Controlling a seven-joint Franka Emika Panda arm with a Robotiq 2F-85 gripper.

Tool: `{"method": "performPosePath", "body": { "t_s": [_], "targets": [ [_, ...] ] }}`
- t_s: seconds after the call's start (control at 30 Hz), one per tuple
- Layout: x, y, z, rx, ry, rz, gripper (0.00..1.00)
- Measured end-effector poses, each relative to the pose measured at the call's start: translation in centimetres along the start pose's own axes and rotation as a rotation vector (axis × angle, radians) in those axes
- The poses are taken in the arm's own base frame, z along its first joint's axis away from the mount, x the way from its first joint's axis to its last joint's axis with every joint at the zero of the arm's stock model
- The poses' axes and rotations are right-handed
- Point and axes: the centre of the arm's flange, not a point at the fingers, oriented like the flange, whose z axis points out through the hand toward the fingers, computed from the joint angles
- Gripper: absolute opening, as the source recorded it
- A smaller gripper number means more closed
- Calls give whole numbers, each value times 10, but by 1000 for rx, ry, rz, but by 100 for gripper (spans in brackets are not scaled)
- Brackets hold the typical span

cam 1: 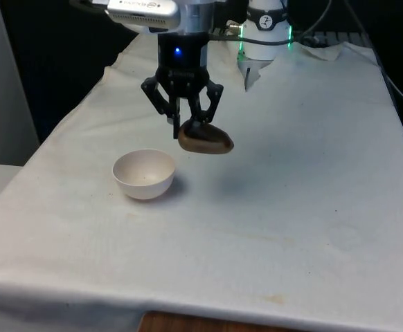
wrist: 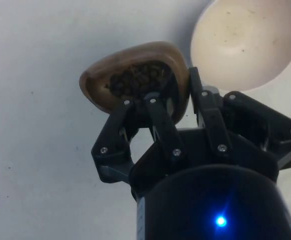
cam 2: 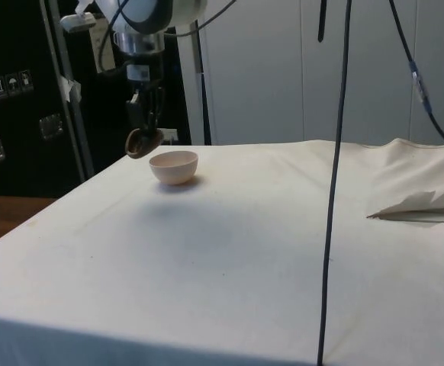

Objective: Pour the coffee beans from the cup into the bowl.

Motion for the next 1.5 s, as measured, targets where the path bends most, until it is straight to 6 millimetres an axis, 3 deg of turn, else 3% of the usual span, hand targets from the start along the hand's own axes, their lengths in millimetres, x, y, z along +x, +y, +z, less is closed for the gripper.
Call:
{"method": "performPosePath", "body": {
  "t_s": [1.2,1.5],
  "targets": [
    [-10,66,-10,-63,4,12,2],
    [-12,74,-12,-73,3,10,2]
  ]
}}
